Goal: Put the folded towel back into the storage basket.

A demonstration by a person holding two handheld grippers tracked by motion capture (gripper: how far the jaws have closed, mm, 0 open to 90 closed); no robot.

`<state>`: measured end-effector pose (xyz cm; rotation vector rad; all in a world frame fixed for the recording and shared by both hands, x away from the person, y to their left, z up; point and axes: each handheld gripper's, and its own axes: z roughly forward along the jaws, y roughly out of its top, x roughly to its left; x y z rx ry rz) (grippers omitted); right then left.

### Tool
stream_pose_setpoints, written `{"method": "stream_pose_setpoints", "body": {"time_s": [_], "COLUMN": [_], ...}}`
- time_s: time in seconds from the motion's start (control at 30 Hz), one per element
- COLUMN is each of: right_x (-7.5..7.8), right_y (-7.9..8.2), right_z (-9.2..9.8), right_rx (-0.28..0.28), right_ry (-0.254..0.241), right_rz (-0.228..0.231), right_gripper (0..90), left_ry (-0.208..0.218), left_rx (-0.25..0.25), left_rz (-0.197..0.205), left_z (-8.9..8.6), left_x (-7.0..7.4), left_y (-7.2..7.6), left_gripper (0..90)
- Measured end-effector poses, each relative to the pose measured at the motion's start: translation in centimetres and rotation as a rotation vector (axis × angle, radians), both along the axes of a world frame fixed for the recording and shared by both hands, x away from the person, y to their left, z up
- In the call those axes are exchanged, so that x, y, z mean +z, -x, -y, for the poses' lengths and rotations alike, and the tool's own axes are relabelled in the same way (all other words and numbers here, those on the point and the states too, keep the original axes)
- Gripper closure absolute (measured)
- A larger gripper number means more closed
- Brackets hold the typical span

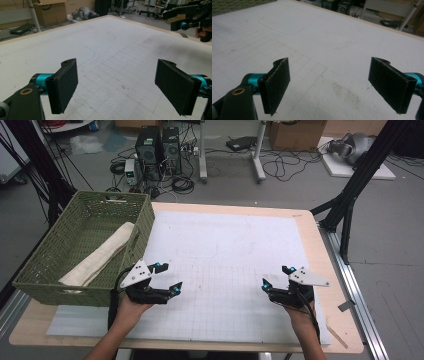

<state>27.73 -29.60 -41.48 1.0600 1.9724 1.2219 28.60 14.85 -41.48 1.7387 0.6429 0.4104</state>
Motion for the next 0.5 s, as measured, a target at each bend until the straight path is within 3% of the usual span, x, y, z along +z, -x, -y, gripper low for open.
{"method": "stream_pose_setpoints", "body": {"time_s": [0.2, 0.5], "right_x": [-0.9, -1.0], "right_y": [0.1, 0.0], "right_z": [0.3, 0.3], "right_rx": [-0.023, -0.021], "right_ry": [0.014, 0.008], "right_rz": [-0.022, -0.019], "right_gripper": [16.3, 16.3], "left_ry": [-0.029, -0.013], "left_rx": [0.001, 0.012], "left_rz": [-0.020, -0.026], "left_z": [0.5, 0.4], "left_x": [-1.3, -1.5], "left_y": [-0.2, -0.2], "left_gripper": [19.1, 19.1]}}
